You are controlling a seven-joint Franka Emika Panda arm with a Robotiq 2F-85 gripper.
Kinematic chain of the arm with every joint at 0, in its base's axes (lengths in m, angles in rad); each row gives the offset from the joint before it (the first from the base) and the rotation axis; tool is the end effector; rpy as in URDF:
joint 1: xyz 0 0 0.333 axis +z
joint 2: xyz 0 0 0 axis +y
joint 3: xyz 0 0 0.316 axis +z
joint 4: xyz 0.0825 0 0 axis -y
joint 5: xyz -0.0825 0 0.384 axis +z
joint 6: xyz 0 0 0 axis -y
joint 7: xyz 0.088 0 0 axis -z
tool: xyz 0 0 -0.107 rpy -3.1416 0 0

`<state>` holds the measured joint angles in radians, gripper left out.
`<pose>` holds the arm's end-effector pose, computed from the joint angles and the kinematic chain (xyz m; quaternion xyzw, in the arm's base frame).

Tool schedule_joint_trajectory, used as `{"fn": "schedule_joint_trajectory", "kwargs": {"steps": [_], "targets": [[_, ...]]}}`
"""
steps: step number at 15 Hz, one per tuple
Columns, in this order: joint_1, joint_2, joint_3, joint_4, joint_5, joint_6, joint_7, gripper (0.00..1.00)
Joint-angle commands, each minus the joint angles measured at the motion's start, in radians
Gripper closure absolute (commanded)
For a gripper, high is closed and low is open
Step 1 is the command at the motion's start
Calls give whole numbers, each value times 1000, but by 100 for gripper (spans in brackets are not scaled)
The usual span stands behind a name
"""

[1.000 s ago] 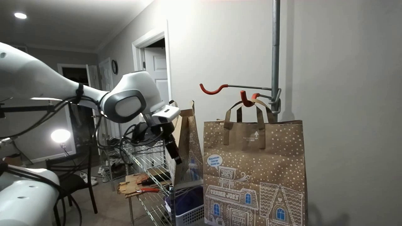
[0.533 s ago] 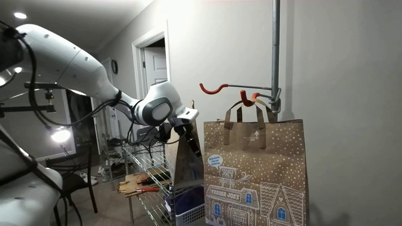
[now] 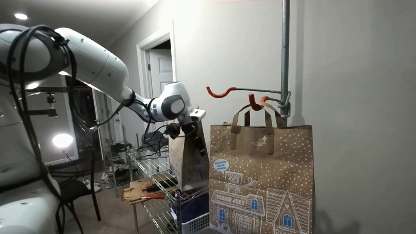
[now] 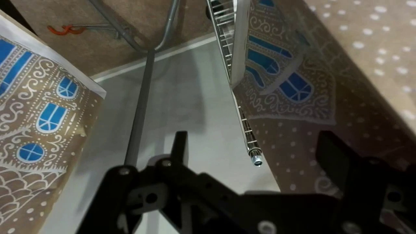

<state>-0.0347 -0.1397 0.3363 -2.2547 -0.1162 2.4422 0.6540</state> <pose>0.5027 0.1602 0.4520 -0.9762 0.1331 -0.1708 0.0132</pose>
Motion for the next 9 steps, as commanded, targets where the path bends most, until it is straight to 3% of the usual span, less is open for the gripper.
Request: {"fn": "schedule_joint_trajectory", "kwargs": {"steps": [1,4,9], "targets": [[70,33,-33,89,-53,-222,20,0],[124,49,-45,140,-32,-354,-24,0],[177,82,-56,214,-34,-459,-16,0]]}}
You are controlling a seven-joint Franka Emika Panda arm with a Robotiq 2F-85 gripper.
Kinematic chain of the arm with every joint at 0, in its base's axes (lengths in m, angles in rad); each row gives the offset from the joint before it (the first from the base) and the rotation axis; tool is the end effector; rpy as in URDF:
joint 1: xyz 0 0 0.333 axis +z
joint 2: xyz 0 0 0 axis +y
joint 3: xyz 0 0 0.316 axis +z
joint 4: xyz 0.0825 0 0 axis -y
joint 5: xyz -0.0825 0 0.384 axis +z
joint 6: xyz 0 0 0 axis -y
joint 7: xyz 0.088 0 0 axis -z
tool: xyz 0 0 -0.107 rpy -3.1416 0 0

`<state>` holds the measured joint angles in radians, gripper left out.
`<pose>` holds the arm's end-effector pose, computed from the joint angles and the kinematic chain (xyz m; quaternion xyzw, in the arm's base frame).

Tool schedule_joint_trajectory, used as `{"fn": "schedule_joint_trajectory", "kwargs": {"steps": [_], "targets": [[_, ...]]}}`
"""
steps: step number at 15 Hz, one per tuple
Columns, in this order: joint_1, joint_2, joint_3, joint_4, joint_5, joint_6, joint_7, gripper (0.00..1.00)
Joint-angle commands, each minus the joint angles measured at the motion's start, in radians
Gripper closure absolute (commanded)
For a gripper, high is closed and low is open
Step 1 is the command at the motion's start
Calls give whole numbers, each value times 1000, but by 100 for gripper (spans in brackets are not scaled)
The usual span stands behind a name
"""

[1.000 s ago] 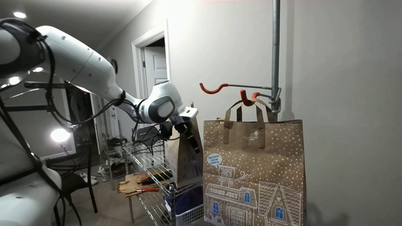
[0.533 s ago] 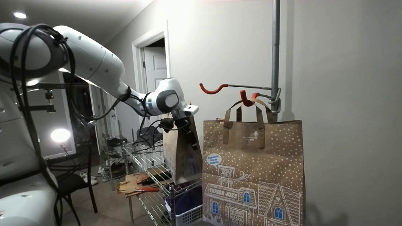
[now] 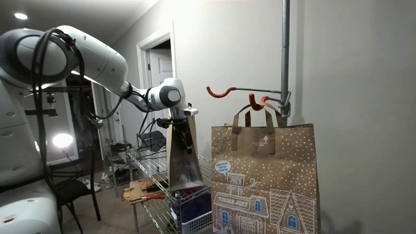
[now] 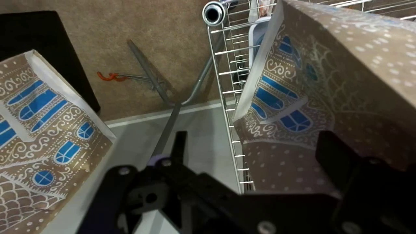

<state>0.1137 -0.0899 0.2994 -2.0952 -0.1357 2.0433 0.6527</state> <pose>0.4869 0.2084 0.4632 0.9931 -0.0898 0.0519 0.0554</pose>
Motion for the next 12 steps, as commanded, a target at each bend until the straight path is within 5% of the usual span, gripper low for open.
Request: {"fn": "schedule_joint_trajectory", "kwargs": {"steps": [1,12], "targets": [[36,39,-21,67,-13,-69,-11,0],[141,121,-13,236,77,-94,-85,0]]}}
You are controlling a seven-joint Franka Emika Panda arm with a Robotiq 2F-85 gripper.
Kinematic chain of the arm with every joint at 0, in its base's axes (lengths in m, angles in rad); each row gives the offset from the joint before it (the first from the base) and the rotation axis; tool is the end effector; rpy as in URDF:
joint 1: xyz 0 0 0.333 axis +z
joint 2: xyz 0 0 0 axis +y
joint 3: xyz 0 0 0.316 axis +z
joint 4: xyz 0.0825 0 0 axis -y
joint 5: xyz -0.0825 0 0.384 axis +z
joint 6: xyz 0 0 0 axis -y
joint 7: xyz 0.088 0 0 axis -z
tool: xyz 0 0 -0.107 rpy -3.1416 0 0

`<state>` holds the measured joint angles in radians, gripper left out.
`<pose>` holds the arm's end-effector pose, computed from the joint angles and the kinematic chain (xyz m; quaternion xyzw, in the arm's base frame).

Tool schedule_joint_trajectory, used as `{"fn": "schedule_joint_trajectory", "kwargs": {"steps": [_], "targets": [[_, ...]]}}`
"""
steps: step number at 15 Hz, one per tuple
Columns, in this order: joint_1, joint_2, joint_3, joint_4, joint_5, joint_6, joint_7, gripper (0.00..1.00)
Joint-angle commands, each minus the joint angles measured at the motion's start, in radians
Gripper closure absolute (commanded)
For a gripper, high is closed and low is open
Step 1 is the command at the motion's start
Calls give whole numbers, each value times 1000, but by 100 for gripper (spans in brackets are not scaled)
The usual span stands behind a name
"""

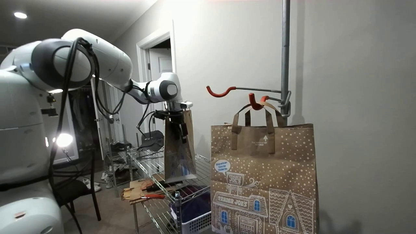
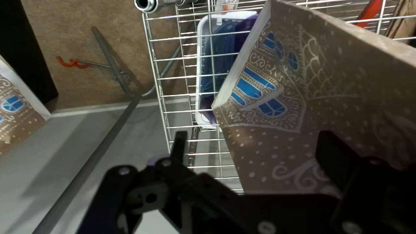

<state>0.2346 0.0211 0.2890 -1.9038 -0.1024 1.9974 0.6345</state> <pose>0.5002 0.2805 0.4918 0.9977 -0.0360 0.0550 0.0170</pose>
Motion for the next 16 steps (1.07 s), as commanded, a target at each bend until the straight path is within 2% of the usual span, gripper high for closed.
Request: {"fn": "schedule_joint_trajectory", "kwargs": {"steps": [1,10,16], "targets": [[28,11,-2,51,50,-55,-76,0],[62,10,8,96,128,-113,-174,0],[84,34,22,193,148,-185,-237,0]]}}
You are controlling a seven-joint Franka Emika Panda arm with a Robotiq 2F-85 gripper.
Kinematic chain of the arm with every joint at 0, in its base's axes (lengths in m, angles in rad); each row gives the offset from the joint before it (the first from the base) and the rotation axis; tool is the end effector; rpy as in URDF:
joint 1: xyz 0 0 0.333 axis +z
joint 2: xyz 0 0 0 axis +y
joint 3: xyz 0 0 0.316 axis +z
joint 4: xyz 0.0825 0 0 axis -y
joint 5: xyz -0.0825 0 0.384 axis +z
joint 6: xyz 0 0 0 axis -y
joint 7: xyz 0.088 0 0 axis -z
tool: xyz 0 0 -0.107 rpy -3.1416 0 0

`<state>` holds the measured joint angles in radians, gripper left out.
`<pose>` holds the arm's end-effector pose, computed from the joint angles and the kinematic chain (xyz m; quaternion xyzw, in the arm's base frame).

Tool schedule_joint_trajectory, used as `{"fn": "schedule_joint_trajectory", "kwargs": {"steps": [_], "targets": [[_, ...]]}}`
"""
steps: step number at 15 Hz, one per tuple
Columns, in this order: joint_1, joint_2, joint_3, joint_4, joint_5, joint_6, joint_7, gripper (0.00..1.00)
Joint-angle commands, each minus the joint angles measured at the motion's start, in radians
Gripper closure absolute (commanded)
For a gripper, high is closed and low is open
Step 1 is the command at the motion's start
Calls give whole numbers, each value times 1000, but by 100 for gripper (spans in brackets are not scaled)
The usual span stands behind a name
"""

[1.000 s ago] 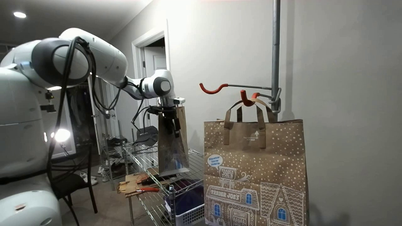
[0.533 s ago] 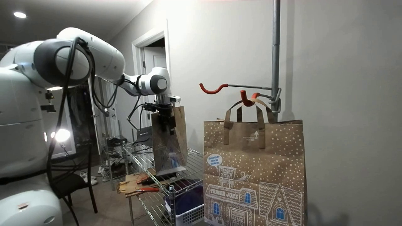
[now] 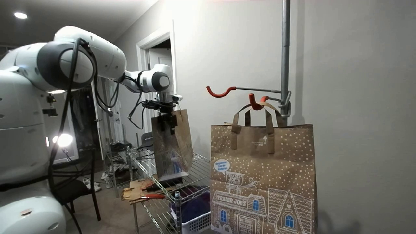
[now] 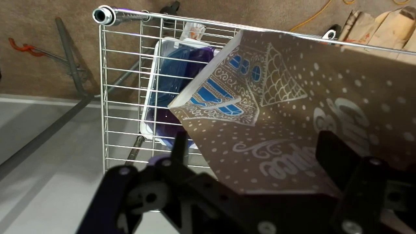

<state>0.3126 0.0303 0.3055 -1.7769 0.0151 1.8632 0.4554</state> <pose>0.4717 0.3345 0.5355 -0.9964 -0.0791 -0.0186 0.0248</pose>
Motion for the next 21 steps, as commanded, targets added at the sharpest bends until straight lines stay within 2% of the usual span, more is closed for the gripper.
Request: {"fn": "schedule_joint_trajectory", "kwargs": {"steps": [1,13,21], "targets": [[11,32,7,89,35,-60,-65,0],[16,106,-2,253,120,-108,-91,0],[-4,102,-44,309,247,-134,-5,0]]}}
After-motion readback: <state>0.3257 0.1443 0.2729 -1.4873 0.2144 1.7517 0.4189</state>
